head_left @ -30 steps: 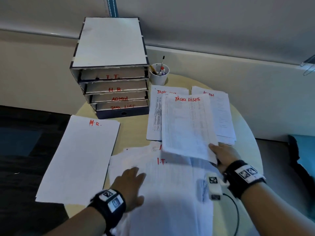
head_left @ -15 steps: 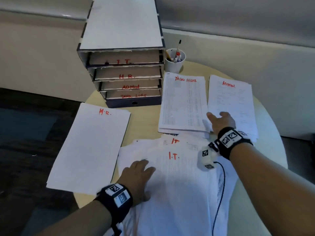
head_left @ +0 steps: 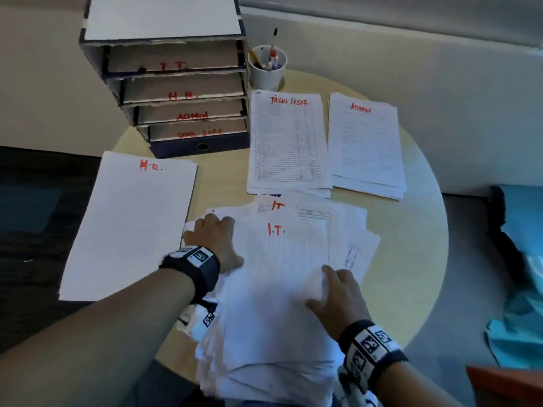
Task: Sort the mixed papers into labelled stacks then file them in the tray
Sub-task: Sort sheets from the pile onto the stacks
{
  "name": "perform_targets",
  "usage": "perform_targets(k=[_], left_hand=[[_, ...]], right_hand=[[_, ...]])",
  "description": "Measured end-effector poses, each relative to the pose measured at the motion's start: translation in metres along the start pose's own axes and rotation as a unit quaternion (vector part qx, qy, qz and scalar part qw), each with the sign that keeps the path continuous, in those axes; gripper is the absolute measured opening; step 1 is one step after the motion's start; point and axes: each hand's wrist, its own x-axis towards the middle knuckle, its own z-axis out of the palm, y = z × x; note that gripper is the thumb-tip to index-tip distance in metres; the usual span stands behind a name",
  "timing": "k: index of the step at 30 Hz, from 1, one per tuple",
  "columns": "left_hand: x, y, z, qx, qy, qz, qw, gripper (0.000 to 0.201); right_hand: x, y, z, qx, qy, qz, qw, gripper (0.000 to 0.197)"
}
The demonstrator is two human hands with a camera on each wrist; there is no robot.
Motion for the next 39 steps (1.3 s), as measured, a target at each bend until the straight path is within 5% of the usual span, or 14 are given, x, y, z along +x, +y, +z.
perform_targets(k=[3,5,8,13,16,18,21,25,28,30,33,39], left_hand=[[0.003,0.001,0.001,-0.056,-0.018,-0.018,0.998,0.076],[0.003,0.001,0.002,-0.143,-0.021,-0.011,0.989,0.064],[-0.002,0.005,0.004,-0.254,-0.005,-0.003,0.967,0.034],[-0.021,0.005,-0.002,-0.419,0.038,0.074,0.904,0.042],[-0.039,-0.007,-0.003,-0.507,-0.044,0.138,0.849,0.036],[-0.051,-0.015,-0.003,-0.519,-0.114,0.165,0.831,0.020],[-0.056,-0.026,0.002,-0.474,-0.114,0.152,0.860,0.042],[-0.029,-0.033,0.001,-0.299,0.119,0.081,0.943,0.039],[-0.008,-0.027,-0.004,-0.104,0.061,0.061,0.991,0.077],[0.002,-0.019,-0.009,-0.019,0.031,0.041,0.999,0.079],[0.012,-0.017,-0.013,-0.007,0.042,0.030,0.999,0.050],[0.011,-0.040,-0.007,-0.091,0.207,0.175,0.958,0.018]], right_hand=[[0.006,-0.005,-0.001,0.046,-0.006,0.036,0.998,0.095],[0.011,-0.007,-0.001,0.065,-0.011,0.054,0.996,0.096],[0.016,-0.011,-0.002,0.067,-0.020,0.060,0.996,0.093],[0.018,-0.003,-0.007,0.177,0.027,0.071,0.981,0.101],[0.016,0.006,-0.016,0.332,0.112,0.060,0.935,0.095],[0.014,0.016,-0.020,0.390,0.111,0.036,0.913,0.064],[0.009,0.028,-0.026,0.464,0.063,0.008,0.884,0.025],[-0.001,0.040,-0.031,0.533,0.033,-0.008,0.846,0.021],[-0.004,0.045,-0.030,0.557,0.024,-0.027,0.829,0.027],[-0.004,0.043,-0.028,0.551,0.020,-0.035,0.833,0.023],[-0.004,0.036,-0.027,0.542,0.035,-0.036,0.839,0.022],[-0.003,0.032,-0.027,0.503,0.042,-0.046,0.862,0.039]])
